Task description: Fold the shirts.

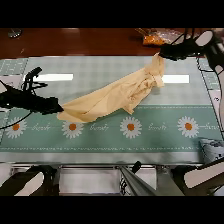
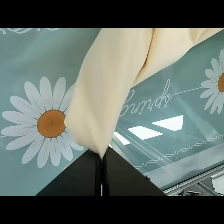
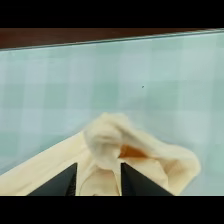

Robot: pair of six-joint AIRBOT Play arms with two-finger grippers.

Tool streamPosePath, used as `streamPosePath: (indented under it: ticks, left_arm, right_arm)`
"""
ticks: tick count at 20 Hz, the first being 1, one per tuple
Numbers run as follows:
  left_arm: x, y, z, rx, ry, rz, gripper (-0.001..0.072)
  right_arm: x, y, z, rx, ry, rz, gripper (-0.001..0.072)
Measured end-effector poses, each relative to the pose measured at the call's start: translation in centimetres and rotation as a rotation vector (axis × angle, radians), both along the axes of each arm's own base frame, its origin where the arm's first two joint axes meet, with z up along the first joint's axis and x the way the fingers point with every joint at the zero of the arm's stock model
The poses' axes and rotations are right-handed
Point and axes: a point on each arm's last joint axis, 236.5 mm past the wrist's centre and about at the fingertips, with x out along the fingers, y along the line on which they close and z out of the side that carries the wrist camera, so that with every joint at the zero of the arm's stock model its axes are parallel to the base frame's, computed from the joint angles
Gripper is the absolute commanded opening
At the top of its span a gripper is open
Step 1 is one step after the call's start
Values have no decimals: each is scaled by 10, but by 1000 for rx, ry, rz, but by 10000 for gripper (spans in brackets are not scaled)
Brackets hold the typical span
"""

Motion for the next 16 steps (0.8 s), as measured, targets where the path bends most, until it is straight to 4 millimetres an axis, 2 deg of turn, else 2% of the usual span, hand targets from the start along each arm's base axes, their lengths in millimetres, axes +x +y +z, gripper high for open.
streamPosePath:
  ticks: [2, 3, 6, 7, 10, 13, 16]
  left_arm:
    - [0, 0, 0, 0, 0, -1, 18]
    - [0, 0, 0, 0, 0, 0, 18]
    - [0, 0, 0, 0, 0, -1, 18]
    - [0, 0, 0, 0, 0, -1, 18]
    - [0, 0, 0, 0, 1, 0, 18]
    - [0, 0, 0, 0, 1, 0, 18]
    - [0, 0, 0, 0, 1, 0, 18]
  right_arm:
    - [-16, -23, 15, -37, 23, -10, 363]
    - [-28, -36, 12, -60, 66, -14, 365]
    - [-77, -66, -19, -57, 258, -3, 497]
    - [-95, -68, -32, -19, 319, 4, 497]
    - [-137, -51, -67, 130, 428, 35, 497]
    - [-159, -32, -99, 216, 469, 38, 497]
    - [-172, -9, -126, 244, 486, 42, 497]
